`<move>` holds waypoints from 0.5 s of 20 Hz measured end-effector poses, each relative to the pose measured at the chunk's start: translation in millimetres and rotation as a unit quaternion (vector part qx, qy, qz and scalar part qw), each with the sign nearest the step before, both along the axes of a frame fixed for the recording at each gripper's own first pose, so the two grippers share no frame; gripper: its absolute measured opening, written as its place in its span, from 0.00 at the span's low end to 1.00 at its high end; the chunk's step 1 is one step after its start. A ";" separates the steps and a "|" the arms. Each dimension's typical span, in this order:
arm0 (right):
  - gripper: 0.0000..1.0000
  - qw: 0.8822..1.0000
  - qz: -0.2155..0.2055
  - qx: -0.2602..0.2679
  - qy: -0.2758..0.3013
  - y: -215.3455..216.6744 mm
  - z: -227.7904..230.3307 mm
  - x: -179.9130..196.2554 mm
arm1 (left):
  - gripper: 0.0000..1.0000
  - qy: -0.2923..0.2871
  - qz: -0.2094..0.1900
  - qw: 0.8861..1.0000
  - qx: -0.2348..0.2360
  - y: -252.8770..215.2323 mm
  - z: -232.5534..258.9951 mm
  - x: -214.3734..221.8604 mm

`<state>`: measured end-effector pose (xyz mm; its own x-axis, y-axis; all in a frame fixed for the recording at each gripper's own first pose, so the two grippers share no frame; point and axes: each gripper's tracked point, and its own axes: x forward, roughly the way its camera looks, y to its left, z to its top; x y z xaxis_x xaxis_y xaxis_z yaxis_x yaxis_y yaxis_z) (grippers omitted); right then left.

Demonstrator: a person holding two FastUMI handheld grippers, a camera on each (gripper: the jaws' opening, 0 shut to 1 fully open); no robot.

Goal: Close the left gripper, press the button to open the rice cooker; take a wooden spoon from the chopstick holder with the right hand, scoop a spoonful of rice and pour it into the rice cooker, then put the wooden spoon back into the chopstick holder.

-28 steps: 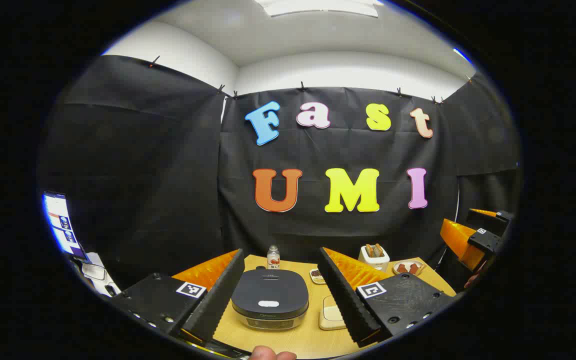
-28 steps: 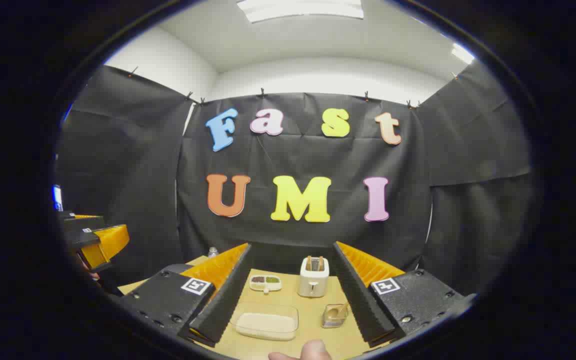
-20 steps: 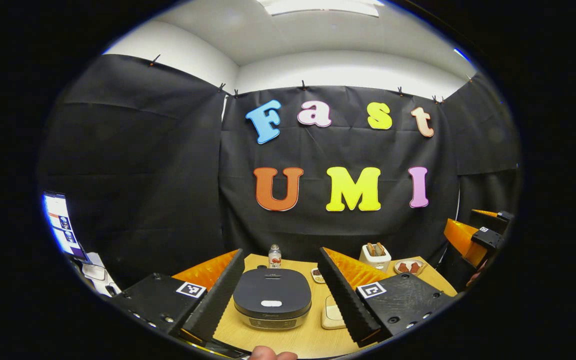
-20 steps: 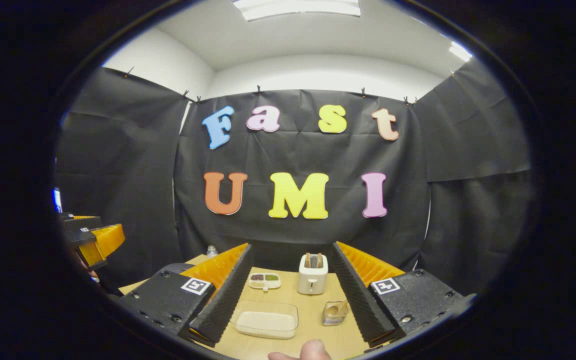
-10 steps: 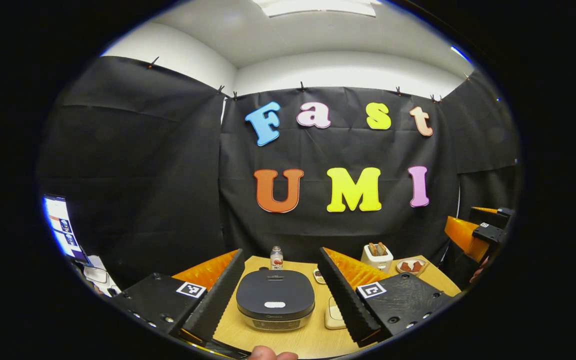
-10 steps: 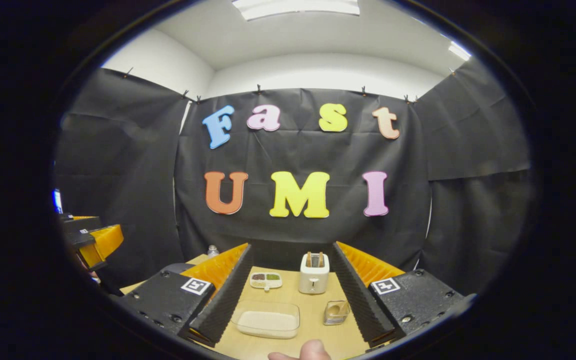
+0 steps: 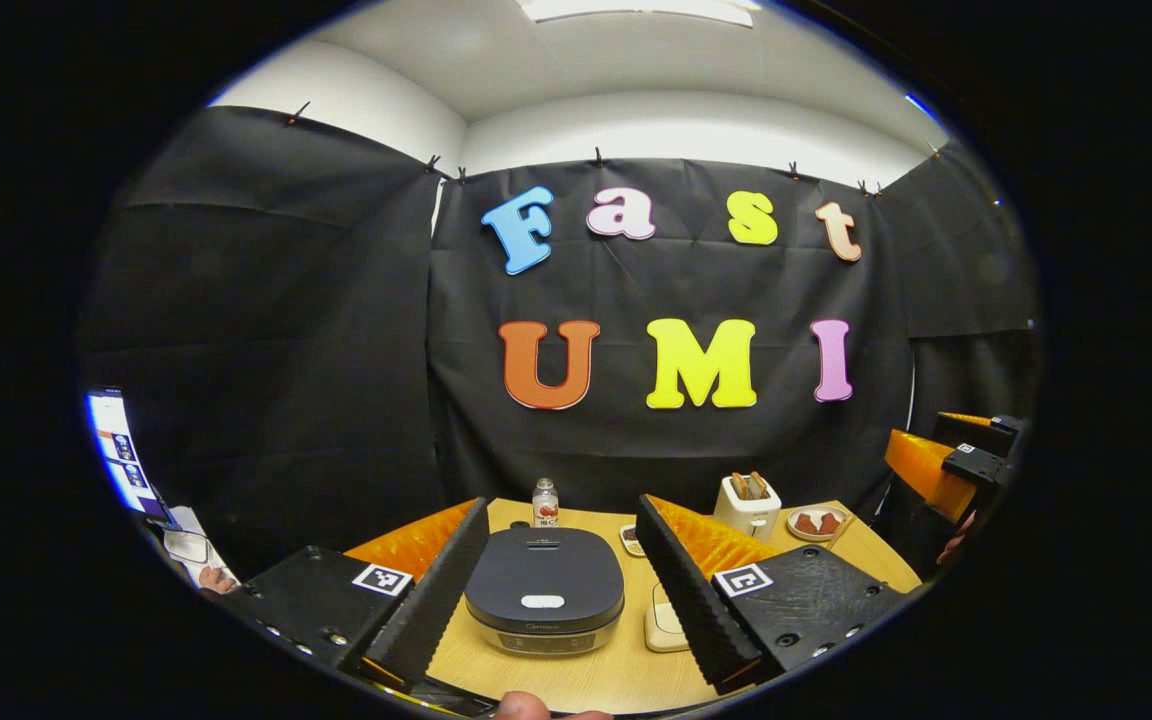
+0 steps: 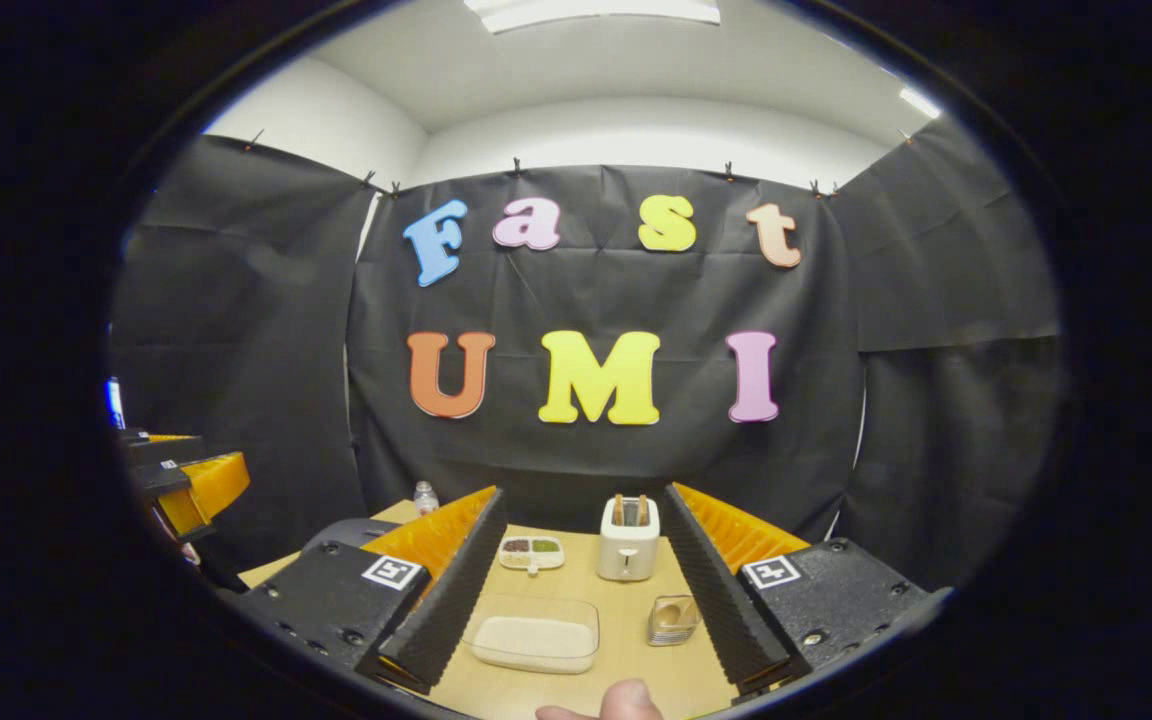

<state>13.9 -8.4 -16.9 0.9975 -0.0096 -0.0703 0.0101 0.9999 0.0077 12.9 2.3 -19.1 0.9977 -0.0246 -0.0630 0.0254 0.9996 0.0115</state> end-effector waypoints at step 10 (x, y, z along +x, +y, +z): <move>1.00 0.999 -0.014 -0.014 0.037 -41.7 -30.9 23.5 | 0.63 0.149 -0.008 0.989 -0.003 5.7 -99.4 37.2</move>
<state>37.4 -50.1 -47.8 0.9890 -0.0400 -0.1426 0.0371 0.9991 -0.0228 50.1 8.0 -118.5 0.9347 -0.0414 -0.3531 0.0426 0.9991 -0.0045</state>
